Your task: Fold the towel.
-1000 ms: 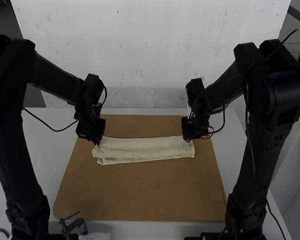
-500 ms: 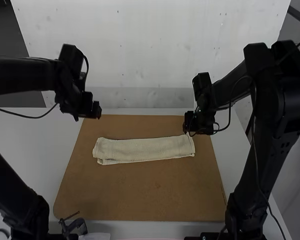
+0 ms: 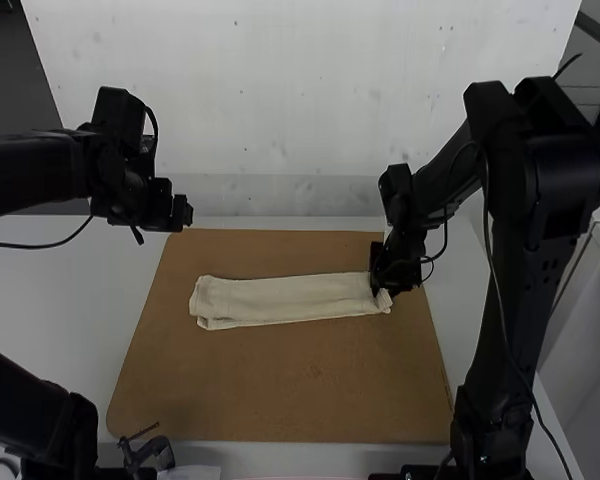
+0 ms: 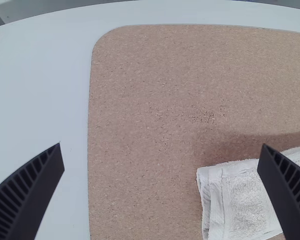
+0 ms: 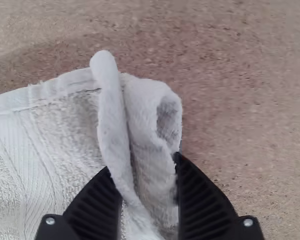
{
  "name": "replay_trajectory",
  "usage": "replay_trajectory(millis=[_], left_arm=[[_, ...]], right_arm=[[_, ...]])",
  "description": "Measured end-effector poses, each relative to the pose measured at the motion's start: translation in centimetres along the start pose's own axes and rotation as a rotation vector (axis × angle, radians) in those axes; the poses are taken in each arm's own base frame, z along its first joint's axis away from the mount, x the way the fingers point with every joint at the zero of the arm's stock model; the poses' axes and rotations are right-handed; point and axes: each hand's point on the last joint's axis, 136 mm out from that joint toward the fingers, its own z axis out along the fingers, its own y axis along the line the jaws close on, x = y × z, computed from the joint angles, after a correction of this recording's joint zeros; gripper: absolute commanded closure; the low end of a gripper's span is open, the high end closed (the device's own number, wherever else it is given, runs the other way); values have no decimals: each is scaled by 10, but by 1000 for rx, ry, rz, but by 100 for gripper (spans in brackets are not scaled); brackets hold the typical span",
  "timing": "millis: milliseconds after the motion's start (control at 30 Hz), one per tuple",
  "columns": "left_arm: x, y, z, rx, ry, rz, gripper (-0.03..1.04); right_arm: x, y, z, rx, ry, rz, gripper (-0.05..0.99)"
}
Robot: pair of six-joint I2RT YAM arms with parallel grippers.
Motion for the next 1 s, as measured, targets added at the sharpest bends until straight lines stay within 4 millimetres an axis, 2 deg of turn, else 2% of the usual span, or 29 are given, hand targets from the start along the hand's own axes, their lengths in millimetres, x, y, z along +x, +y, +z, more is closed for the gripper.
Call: replay_trajectory(millis=[100,300,467,533,733,900,1000], left_arm=[[-1,1,0,1,-2,-3,1],[-1,1,0,2,-5,5,1],[-2,1,0,3,-7,14,1],[0,2,1,1,-5,16,1],[4,3,3,-2,4,18,1],[3,3,4,-1,-7,17,1],[8,3,7,-2,-3,17,1]], right_arm=[[0,7,0,2,6,-14,92],[0,6,0,10,20,-9,92],[-1,-8,-3,-19,44,33,92],[-2,-28,-5,-1,53,63,92],[-11,-112,-19,83,21,187,92],[-13,-162,-29,134,2,234,92],[-25,-192,-41,164,-39,261,92]])
